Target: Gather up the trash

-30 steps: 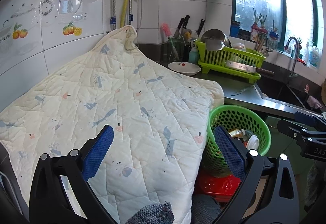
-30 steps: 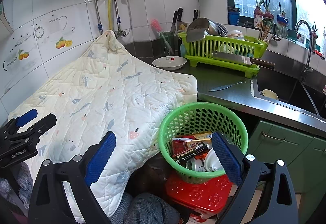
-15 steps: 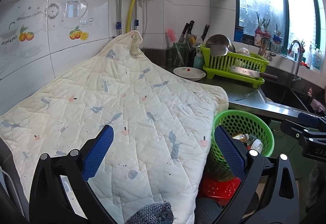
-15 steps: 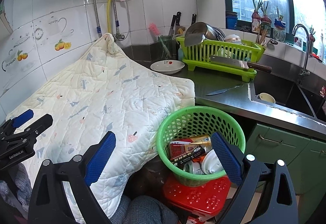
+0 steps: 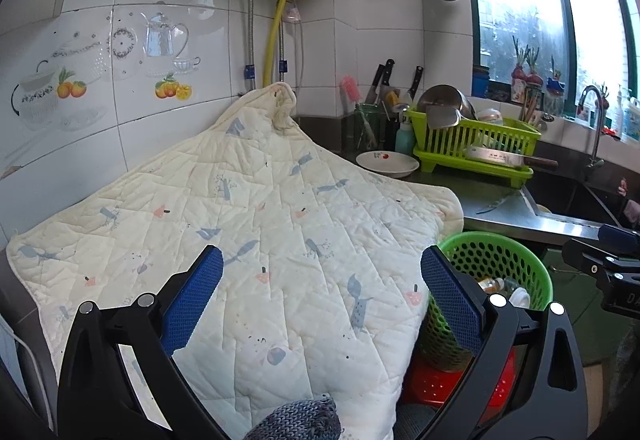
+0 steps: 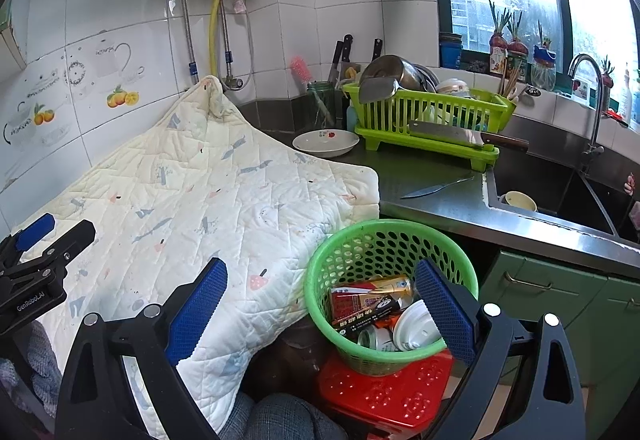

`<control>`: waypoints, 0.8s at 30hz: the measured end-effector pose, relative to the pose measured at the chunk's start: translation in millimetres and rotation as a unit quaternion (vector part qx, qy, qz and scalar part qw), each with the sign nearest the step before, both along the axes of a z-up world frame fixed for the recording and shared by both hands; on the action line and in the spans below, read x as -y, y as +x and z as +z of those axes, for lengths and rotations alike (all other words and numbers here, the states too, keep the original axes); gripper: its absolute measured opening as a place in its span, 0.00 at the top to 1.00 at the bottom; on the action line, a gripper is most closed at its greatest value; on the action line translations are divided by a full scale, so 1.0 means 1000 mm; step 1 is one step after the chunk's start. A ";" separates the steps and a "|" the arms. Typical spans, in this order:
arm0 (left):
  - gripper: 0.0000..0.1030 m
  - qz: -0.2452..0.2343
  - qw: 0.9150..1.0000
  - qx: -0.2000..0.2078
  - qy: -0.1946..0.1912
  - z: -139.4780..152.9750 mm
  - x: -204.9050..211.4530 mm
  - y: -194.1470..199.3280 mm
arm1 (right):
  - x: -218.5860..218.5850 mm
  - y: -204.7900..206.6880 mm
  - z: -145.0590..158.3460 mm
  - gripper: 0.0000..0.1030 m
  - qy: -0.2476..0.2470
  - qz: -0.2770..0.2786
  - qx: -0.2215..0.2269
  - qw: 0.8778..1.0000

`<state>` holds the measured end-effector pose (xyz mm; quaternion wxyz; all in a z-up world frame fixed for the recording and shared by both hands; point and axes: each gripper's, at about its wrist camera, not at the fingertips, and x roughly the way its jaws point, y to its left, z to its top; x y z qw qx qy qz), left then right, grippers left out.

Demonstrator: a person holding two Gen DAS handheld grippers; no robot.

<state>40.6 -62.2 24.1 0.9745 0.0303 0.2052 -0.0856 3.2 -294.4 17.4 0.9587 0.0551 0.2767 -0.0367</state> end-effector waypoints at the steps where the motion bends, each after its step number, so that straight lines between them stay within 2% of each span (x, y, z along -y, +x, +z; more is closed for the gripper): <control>1: 0.05 0.001 1.000 0.001 0.000 0.000 0.000 0.000 | 0.000 0.000 0.000 0.11 0.001 0.000 0.001 1.000; 24: 0.05 0.003 1.000 0.003 0.001 0.000 0.001 0.001 | 0.001 0.000 -0.001 0.11 0.003 -0.005 0.003 1.000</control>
